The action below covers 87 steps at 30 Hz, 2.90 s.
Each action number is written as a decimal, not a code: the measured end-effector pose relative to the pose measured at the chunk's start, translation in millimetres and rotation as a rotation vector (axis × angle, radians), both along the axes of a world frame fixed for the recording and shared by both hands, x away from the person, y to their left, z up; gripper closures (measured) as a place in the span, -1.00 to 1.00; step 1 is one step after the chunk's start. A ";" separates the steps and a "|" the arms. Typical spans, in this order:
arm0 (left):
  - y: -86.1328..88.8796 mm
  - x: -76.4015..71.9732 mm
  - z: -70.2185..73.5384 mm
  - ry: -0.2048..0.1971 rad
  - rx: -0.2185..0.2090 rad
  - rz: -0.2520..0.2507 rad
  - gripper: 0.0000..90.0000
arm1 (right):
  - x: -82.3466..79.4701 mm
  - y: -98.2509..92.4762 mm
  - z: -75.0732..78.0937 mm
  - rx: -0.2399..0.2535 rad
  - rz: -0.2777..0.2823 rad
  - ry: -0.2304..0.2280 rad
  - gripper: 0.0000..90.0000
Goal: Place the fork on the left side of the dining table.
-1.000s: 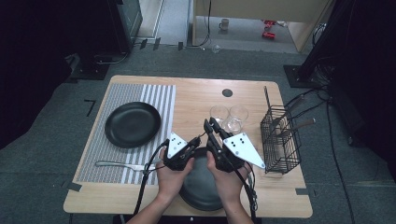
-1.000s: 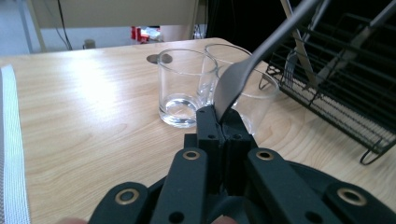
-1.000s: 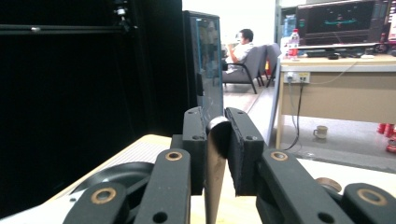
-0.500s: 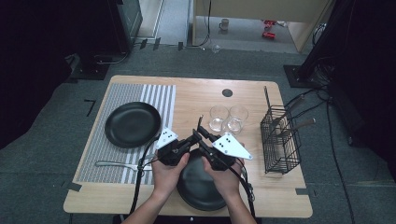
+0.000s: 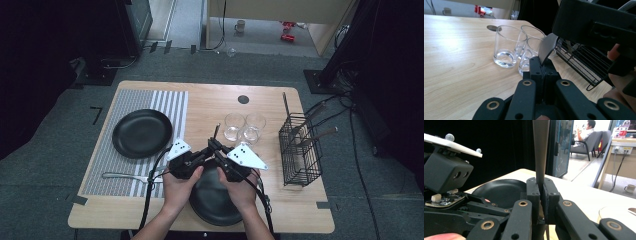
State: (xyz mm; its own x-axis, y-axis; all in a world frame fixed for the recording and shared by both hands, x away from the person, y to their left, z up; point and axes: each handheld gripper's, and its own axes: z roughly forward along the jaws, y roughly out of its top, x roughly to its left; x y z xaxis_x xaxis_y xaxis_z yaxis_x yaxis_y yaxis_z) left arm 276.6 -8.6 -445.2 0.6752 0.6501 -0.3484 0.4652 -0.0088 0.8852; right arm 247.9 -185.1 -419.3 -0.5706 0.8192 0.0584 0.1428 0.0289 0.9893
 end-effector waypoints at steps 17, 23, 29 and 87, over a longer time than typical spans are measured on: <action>26.0 -16.8 29.5 -0.141 -0.089 0.036 0.46 | 4.2 -5.0 -0.8 -0.040 -0.078 0.012 0.93; 28.5 -25.0 56.9 -0.225 -0.121 0.019 0.45 | 3.8 3.6 -6.6 -0.062 -0.072 0.027 0.93; 20.9 -29.1 74.0 -0.268 -0.093 0.006 0.44 | 3.8 10.8 -9.9 -0.068 -0.058 0.039 0.93; 47.8 3.8 93.0 -0.306 -0.068 0.111 0.97 | -34.4 -81.9 -59.8 -0.137 -0.154 0.183 -0.10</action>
